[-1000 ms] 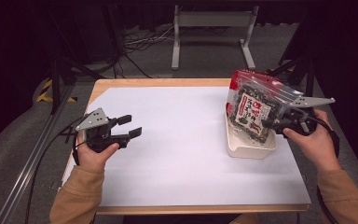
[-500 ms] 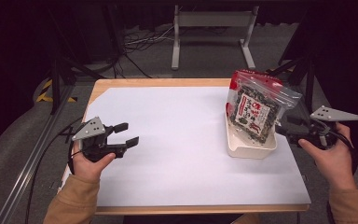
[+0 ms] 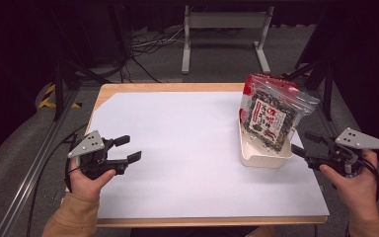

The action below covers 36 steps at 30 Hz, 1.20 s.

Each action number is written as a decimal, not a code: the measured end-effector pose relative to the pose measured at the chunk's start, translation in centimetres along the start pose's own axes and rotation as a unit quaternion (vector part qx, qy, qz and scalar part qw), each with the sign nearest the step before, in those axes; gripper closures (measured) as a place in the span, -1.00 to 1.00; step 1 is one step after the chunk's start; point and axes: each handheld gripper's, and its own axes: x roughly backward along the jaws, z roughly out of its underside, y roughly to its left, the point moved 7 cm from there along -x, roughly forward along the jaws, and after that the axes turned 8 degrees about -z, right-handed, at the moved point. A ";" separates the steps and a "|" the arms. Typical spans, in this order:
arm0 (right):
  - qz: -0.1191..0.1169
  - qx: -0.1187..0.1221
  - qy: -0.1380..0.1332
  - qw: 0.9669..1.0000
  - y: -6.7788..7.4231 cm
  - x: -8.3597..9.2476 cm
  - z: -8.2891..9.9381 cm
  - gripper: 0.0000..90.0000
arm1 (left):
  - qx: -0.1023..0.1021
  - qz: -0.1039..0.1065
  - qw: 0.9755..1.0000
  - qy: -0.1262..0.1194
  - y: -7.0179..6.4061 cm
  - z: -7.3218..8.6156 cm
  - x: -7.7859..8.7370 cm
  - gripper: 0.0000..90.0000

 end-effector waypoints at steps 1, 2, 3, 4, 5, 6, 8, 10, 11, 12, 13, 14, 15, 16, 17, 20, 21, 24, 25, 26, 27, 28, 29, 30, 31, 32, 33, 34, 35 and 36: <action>-0.015 0.003 -0.004 1.000 0.5 -0.2 0.1 -0.31 | 0.001 0.001 1.000 -0.001 0.0 0.0 0.0 -0.33; -0.024 0.007 -0.007 1.000 1.0 -0.4 0.2 -0.31 | 0.001 0.001 1.000 -0.003 0.0 0.1 0.1 -0.33; -0.029 0.010 -0.008 0.999 1.2 -0.6 0.3 -0.31 | 0.001 0.002 1.000 -0.001 -0.1 0.1 0.1 -0.33; -0.034 0.012 -0.010 0.999 1.4 -0.8 0.3 -0.32 | 0.000 0.002 1.000 -0.002 -0.1 0.2 0.1 -0.33; -0.040 0.013 -0.014 0.999 1.7 -1.0 0.4 -0.33 | 0.000 0.003 1.000 0.000 -0.1 0.2 0.1 -0.33; -0.046 0.013 -0.019 0.999 2.0 -1.4 0.6 -0.33 | 0.000 0.004 1.000 0.000 -0.2 0.3 0.0 -0.34; -0.049 0.015 -0.022 0.998 2.2 -1.6 0.7 -0.33 | -0.002 0.005 1.000 -0.002 -0.2 0.3 0.0 -0.34; -0.054 0.015 -0.028 0.998 2.5 -2.1 0.8 -0.34 | -0.003 0.006 1.000 0.000 -0.3 0.4 0.0 -0.34; -0.058 0.015 -0.031 0.998 2.7 -2.3 0.9 -0.35 | -0.004 0.006 1.000 -0.001 -0.3 0.4 -0.1 -0.34; -0.061 0.016 -0.033 0.997 2.9 -2.7 1.1 -0.36 | -0.005 0.006 1.000 -0.002 -0.4 0.5 -0.1 -0.34; -0.062 0.017 -0.036 0.997 3.2 -3.0 1.3 -0.37 | -0.002 0.007 1.000 0.000 -0.5 0.6 0.0 -0.34; -0.063 0.017 -0.036 0.997 3.3 -3.2 1.5 -0.37 | -0.005 0.007 1.000 -0.001 -0.4 0.6 0.0 -0.34; -0.063 0.017 -0.036 0.997 3.3 -3.2 1.5 -0.37 | -0.005 0.007 1.000 -0.001 -0.4 0.6 0.0 -0.34; -0.064 0.020 -0.036 0.997 3.5 -3.5 1.7 -0.38 | -0.004 0.008 1.000 -0.001 -0.4 0.7 0.0 -0.34; -0.064 0.021 -0.036 0.997 3.7 -3.8 2.0 -0.38 | -0.002 0.007 1.000 -0.003 -0.4 0.8 0.1 -0.35; -0.068 0.020 -0.042 0.997 4.2 -4.7 2.8 -0.38 | -0.002 0.009 1.000 -0.005 -0.4 1.0 0.3 -0.35; -0.069 0.021 -0.038 0.997 4.2 -5.0 3.1 -0.38 | -0.002 0.010 1.000 -0.006 -0.4 1.1 0.3 -0.35; -0.068 0.023 -0.031 0.997 4.4 -5.7 3.8 -0.39 | -0.003 0.012 1.000 -0.007 -0.5 1.3 0.3 -0.35; -0.068 0.023 -0.025 0.997 4.5 -6.0 4.1 -0.39 | -0.007 0.012 1.000 -0.005 -0.5 1.4 0.2 -0.35; -0.071 0.022 -0.023 0.997 4.6 -6.3 4.3 -0.39 | -0.006 0.012 1.000 -0.005 -0.5 1.4 0.1 -0.35; -0.073 0.020 -0.022 0.997 4.6 -6.5 4.5 -0.39 | -0.008 0.012 1.000 -0.003 -0.5 1.5 0.1 -0.35; -0.073 0.018 -0.020 0.997 4.6 -6.7 4.6 -0.39 | -0.005 0.012 1.000 -0.003 -0.6 1.6 0.0 -0.35; -0.074 0.016 -0.018 0.997 4.7 -6.9 4.8 -0.39 | -0.010 0.011 1.000 -0.003 -0.6 1.6 0.0 -0.35; -0.075 0.017 -0.015 0.997 4.8 -7.1 4.9 -0.39 | -0.012 0.010 1.000 -0.003 -0.6 1.6 -0.1 -0.35; -0.077 0.016 -0.015 0.997 4.9 -7.3 5.0 -0.40 | -0.014 0.010 1.000 -0.002 -0.6 1.7 -0.1 -0.35; -0.078 0.016 -0.013 0.997 4.9 -7.4 5.1 -0.40 | -0.014 0.010 1.000 -0.003 -0.6 1.7 -0.1 -0.35; -0.078 0.017 -0.011 0.997 5.0 -7.5 5.2 -0.41 | -0.014 0.012 1.000 -0.001 -0.5 1.7 0.0 -0.35; -0.079 0.018 -0.010 0.997 5.0 -7.6 5.2 -0.41 | -0.012 0.012 1.000 -0.002 -0.6 1.7 0.0 -0.35; -0.080 0.018 -0.009 0.997 5.1 -7.6 5.2 -0.41 | -0.010 0.014 1.000 -0.004 -0.6 1.7 -0.1 -0.35; -0.080 0.017 -0.009 0.997 5.1 -7.7 5.3 -0.42 | -0.007 0.016 1.000 -0.005 -0.6 1.7 -0.1 -0.35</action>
